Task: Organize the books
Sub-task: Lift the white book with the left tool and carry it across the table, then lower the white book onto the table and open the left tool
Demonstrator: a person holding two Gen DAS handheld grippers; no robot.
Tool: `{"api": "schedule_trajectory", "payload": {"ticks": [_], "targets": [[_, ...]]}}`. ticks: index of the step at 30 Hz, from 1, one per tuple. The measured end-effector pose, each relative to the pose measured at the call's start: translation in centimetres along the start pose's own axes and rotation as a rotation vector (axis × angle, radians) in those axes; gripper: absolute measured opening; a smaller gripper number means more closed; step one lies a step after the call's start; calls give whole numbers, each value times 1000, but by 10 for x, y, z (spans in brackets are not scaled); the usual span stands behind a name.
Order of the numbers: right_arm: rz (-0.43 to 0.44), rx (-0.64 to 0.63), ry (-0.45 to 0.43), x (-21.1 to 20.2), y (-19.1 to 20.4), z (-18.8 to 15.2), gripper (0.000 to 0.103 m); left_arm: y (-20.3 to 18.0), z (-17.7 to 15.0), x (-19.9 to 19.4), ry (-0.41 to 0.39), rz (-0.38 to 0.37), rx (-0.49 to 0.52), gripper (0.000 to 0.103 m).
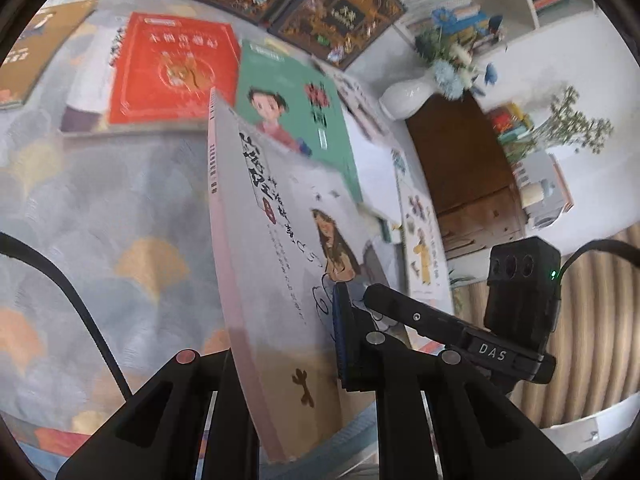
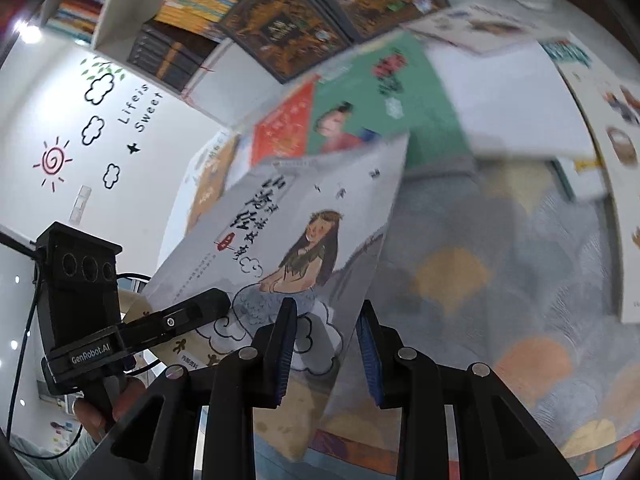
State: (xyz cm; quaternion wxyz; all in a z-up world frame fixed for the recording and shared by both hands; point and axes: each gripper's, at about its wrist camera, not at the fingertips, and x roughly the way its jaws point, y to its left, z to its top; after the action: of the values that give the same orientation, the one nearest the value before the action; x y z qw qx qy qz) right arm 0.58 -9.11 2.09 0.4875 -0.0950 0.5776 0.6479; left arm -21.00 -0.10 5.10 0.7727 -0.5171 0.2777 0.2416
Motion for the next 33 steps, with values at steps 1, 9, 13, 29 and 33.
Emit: {"api": "schedule_trajectory", "payload": {"ticks": [1,9,13,29,33], "targets": [[2,-10,-7,-1,4,1,30,2,3,-7,-10,-9,2,11],[95,-55,-80,26,76,27,30,27,31,-82,-109,-40,33,12],[154,-85,-96,51,114,47,31,47,51,-116,-157,-45,56,13],[145,-182,-11,182,202,134,32,169,142,-157,-256,-6,-30,13],[114,-167,42,225,205,156,32,210,163,-143,-236,9,-77,14]]}}
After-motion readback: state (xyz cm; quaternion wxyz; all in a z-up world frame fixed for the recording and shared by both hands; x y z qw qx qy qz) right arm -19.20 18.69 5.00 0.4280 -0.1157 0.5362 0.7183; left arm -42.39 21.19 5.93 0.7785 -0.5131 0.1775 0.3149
